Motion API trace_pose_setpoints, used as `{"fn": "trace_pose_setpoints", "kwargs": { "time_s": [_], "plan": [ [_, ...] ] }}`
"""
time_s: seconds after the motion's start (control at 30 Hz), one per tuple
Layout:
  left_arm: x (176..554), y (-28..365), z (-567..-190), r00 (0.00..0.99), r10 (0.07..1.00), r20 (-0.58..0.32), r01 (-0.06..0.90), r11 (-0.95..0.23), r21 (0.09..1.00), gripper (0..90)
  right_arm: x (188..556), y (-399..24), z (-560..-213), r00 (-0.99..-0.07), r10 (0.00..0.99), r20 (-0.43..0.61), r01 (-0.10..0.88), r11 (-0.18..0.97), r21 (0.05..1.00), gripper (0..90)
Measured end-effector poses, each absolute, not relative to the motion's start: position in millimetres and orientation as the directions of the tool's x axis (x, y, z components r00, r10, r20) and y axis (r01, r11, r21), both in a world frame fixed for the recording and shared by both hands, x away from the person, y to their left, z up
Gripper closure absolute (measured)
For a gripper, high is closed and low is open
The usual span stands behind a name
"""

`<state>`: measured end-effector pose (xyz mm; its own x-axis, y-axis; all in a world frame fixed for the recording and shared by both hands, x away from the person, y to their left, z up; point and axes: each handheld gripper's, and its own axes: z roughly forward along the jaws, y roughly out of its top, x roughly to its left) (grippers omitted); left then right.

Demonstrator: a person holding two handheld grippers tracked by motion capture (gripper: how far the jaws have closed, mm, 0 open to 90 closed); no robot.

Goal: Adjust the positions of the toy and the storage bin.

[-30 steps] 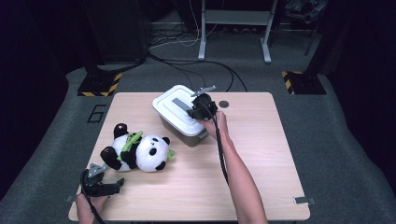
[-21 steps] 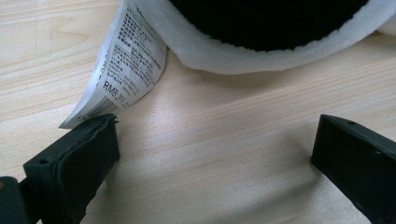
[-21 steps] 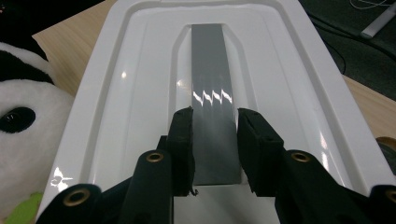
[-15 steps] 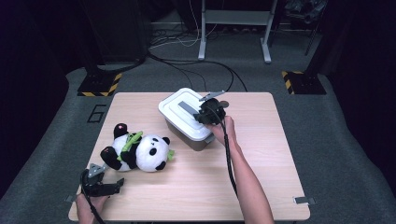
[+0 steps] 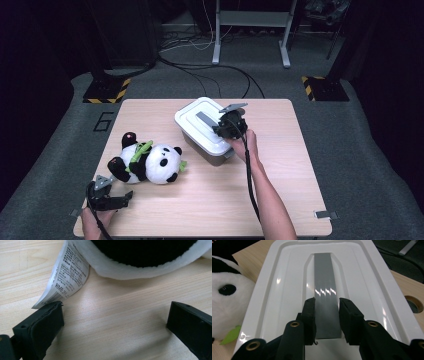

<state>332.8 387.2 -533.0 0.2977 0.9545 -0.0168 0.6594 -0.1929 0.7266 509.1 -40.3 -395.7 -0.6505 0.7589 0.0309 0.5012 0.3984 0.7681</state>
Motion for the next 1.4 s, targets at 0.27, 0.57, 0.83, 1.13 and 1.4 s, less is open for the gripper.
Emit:
{"fn": "trace_pose_setpoints", "kwargs": {
  "time_s": [0.27,0.57,0.83,1.13,1.4],
  "plan": [
    [333,387,-533,0.298,0.954,-0.017,0.66,-0.193,0.726,0.2,499,-47,-397,-0.625,0.78,0.035,0.508,0.373,0.777,67.1],
    [333,387,-533,0.298,0.955,-0.017,0.659,-0.193,0.727,0.2,481,-53,-397,-0.579,0.815,0.027,0.526,0.347,0.777,67.1],
    [333,387,-533,0.298,0.955,-0.017,0.659,-0.192,0.727,0.2,467,-57,-397,-0.554,0.832,0.022,0.532,0.333,0.779,67.0],
    [333,387,-533,0.298,0.955,-0.017,0.66,-0.193,0.727,0.2,451,-53,-396,-0.496,0.868,0.016,0.56,0.306,0.77,66.8],
    [333,387,-533,0.298,0.954,-0.017,0.66,-0.193,0.726,0.2,472,-57,-391,-0.59,0.807,0.02,0.55,0.384,0.742,58.2]
  ]
}}
